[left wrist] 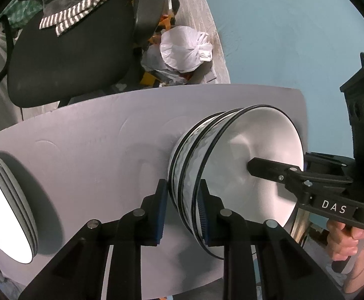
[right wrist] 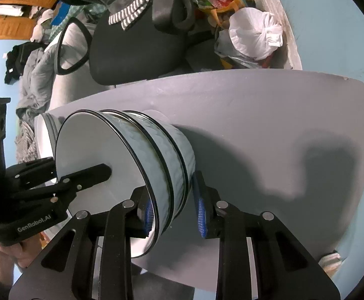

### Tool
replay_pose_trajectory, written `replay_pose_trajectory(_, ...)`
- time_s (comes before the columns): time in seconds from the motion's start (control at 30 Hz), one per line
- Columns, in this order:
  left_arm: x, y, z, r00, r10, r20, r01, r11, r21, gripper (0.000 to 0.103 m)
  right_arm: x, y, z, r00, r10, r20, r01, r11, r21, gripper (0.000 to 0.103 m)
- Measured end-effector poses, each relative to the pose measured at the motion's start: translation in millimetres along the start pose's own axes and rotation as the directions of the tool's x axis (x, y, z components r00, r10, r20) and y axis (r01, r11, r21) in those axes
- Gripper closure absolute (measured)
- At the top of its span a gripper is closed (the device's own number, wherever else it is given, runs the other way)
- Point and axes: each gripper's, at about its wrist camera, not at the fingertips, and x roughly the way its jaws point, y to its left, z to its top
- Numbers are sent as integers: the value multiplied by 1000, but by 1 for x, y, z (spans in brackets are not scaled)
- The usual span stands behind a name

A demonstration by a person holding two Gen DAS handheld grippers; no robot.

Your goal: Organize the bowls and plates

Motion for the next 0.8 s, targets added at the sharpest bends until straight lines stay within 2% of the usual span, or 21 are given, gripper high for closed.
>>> replay_pose_trajectory(0.07, -1, -1, -1, 1000, 9, 6, -9, 1000, 10, 81, -2, 1, -1, 1000, -14, 4, 14, 1000, -2, 82)
replay_pose_trajectory(0.27, -2, 2, -3, 1000, 1, 15, -1, 1000, 3, 81, -4, 10, -4, 996, -88, 29, 89, 995, -41, 85)
replay_pose_trajectory(0.57, -1, -1, -4, 1000, 12, 8, -12, 1000, 3, 81, -4, 11, -3, 994, -104, 43, 106, 994, -32, 86)
replay_pose_trajectory(0.8, -2, 6, -7, 1000, -14, 10, 14, 1000, -22, 80, -4, 14, -4, 994, -97, 55, 99, 995, -21, 86)
